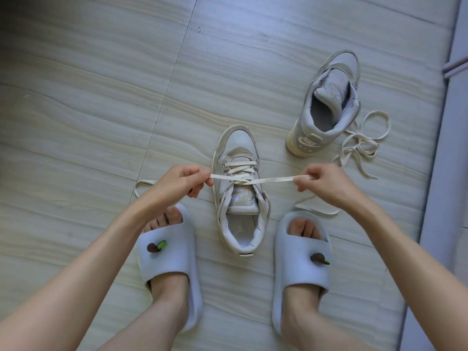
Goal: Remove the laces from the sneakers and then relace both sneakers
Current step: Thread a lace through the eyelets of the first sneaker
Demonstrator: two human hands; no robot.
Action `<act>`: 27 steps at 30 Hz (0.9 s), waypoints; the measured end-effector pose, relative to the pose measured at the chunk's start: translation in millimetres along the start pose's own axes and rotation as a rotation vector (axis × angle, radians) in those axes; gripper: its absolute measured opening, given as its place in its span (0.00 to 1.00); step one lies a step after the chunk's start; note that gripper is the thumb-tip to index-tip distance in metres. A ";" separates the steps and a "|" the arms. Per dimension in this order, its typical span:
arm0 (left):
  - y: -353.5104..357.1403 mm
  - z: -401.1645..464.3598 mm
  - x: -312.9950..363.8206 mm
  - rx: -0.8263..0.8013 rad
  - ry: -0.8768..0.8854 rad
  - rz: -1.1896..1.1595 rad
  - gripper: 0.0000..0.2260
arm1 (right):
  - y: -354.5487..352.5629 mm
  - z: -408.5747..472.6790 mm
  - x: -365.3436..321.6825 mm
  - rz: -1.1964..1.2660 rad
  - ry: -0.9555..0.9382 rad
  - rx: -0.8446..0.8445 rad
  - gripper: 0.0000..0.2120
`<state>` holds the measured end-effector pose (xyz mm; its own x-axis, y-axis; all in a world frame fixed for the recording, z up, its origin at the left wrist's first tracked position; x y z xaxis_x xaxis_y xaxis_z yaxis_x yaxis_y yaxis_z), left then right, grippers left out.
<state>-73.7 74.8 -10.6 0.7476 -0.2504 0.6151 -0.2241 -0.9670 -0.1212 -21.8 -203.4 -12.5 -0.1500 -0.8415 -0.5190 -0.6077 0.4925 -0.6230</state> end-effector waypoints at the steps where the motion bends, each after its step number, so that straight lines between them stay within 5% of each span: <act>1: -2.4 -2.8 0.6 -0.013 0.003 0.024 0.12 | 2.5 -0.3 -1.5 -0.160 -0.003 -0.049 0.07; 3: -7.9 -8.2 2.3 -0.025 0.014 0.032 0.13 | 10.3 -2.0 -10.2 -0.310 -0.007 -0.026 0.09; 6: -12.1 -14.8 8.4 -0.036 0.055 0.028 0.13 | 19.1 -2.1 -37.6 -0.181 -0.158 0.158 0.12; 12: -3.9 -18.8 28.0 -0.077 0.129 0.087 0.14 | 41.3 -0.8 -88.7 -0.072 -0.511 0.070 0.18; 16: 1.2 -21.5 35.7 -0.070 0.165 0.105 0.15 | 46.0 0.1 -99.3 -0.246 -0.655 0.058 0.13; 21: 10.9 -19.0 33.5 -0.043 0.238 0.177 0.05 | 44.8 3.4 -98.2 -0.180 -0.543 0.202 0.07; 27: 28.5 -22.0 21.7 0.425 0.477 0.718 0.08 | 44.9 -3.0 -92.9 0.415 -0.348 0.240 0.12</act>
<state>-77.5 42.8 16.4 0.1666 -0.8345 0.5252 -0.2140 -0.5506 -0.8069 -37.6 -103.8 9.5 -0.0480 -0.4656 -0.8837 -0.3537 0.8353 -0.4209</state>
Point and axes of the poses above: each hand's wrist, its own z-axis towards the middle knuckle, its own y-axis out of the palm, x = y × z, the point moved 3 cm from there along z, towards the middle knuckle, and after that the axes turned 8 degrees about -y, right-handed, at the moved point
